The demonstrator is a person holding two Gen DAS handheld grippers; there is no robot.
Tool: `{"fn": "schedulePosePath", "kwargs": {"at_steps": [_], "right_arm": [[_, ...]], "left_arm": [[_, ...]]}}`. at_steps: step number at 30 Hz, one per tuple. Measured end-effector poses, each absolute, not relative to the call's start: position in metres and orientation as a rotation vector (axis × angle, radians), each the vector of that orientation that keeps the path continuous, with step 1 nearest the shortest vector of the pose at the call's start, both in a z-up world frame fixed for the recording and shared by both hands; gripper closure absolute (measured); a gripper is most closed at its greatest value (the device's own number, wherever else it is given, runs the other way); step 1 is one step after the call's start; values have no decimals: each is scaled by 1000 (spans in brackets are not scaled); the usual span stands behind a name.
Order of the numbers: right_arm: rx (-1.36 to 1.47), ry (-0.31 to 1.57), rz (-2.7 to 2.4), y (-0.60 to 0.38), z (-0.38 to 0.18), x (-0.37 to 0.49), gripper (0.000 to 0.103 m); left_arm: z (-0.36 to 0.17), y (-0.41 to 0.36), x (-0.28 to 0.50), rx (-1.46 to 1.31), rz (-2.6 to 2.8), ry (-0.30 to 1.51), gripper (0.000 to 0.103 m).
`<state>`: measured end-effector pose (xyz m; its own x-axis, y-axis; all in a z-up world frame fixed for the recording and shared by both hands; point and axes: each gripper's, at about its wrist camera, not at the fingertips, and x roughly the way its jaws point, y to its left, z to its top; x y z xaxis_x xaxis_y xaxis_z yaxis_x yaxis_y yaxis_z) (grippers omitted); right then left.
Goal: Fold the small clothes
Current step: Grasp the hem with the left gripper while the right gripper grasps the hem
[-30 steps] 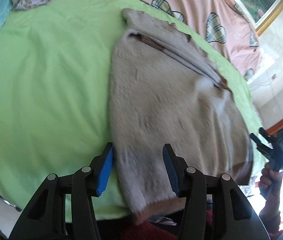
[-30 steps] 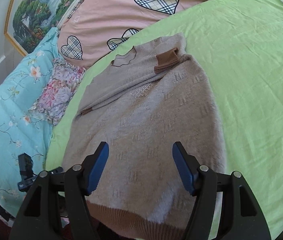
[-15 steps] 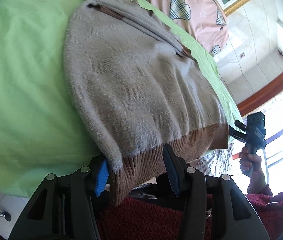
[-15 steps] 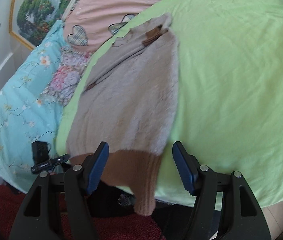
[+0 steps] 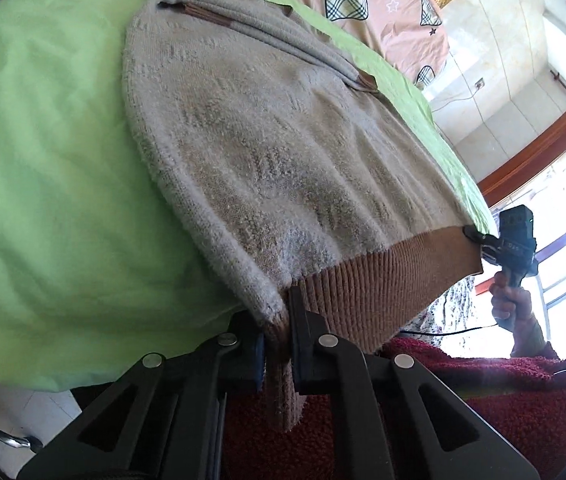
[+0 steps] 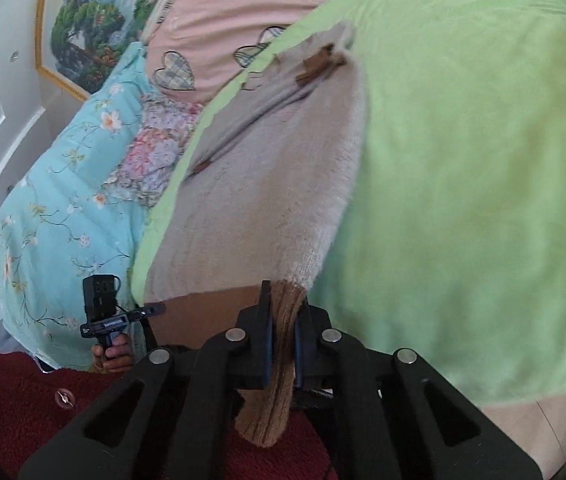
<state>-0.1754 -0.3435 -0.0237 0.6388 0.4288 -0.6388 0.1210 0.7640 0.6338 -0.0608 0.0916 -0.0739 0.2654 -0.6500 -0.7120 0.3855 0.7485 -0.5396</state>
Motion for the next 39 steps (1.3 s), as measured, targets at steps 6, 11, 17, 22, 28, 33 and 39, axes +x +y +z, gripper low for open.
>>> {"fn": "schedulePosePath", "kwargs": {"at_steps": [6, 11, 17, 22, 28, 33, 39], "right_arm": [[795, 867, 211, -350, -35, -171, 90], [759, 879, 202, -351, -31, -173, 87], [746, 870, 243, -340, -34, -164, 83], [739, 845, 289, -343, -24, -179, 93], [827, 695, 388, -343, -2, -170, 94], [780, 589, 425, -347, 37, -137, 94], [769, 501, 380, -365, 58, -66, 94]], "left_arm": [[-66, 97, -63, -284, -718, 1074, 95], [-79, 92, -53, -307, -708, 1159, 82], [-76, 75, -56, -225, -717, 1141, 95], [-61, 82, -66, -212, -731, 1075, 97], [-12, 100, -66, -306, -759, 943, 97], [29, 103, -39, -341, -768, 802, 97], [64, 88, 35, -344, -733, 653, 97]]}}
